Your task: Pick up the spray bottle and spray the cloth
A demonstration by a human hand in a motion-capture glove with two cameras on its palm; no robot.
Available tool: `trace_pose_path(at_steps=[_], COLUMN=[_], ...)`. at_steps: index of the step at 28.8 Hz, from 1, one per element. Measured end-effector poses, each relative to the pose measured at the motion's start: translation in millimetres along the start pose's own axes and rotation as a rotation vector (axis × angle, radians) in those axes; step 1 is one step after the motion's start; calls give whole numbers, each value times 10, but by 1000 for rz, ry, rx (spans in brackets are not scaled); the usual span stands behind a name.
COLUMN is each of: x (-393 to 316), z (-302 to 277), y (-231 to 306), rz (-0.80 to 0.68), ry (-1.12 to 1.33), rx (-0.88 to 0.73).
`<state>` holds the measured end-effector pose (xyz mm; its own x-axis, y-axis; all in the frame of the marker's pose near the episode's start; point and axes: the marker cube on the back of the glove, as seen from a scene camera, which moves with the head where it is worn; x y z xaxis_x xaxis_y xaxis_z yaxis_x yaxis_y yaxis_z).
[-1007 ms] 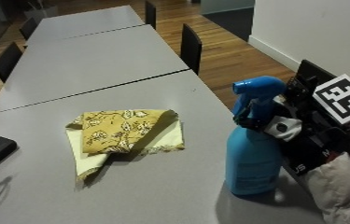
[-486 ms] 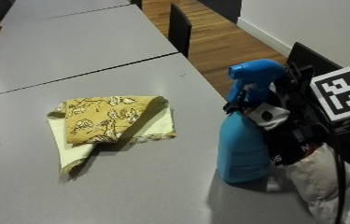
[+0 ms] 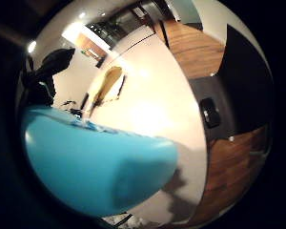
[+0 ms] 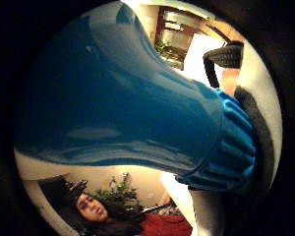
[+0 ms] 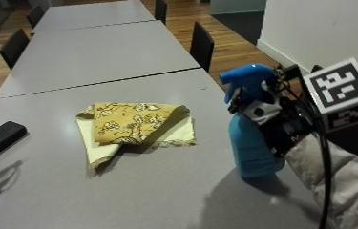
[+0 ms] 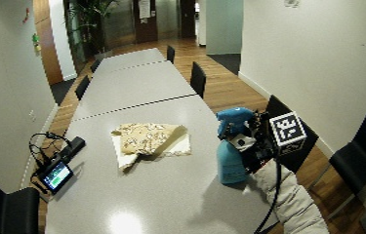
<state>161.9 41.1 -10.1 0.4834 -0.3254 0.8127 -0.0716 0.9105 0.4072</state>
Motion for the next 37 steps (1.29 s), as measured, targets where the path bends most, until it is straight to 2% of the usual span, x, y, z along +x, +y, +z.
trace_pose_path(at_steps=[6, 12, 20, 26, 29, 32, 37], x=[-135, -162, -131, -159, -154, -199, -560], z=[-25, 57, 98, 55, -3, -111, -311], y=[-539, -825, -955, -993, -1013, -1007, -951], rz=[-45, -48, -19, -17, -3, 16, 12], ry=[444, 789, 990, 1003, 928, 738, 273], rx=[-25, -63, -124, -109, -78, -23, 95])
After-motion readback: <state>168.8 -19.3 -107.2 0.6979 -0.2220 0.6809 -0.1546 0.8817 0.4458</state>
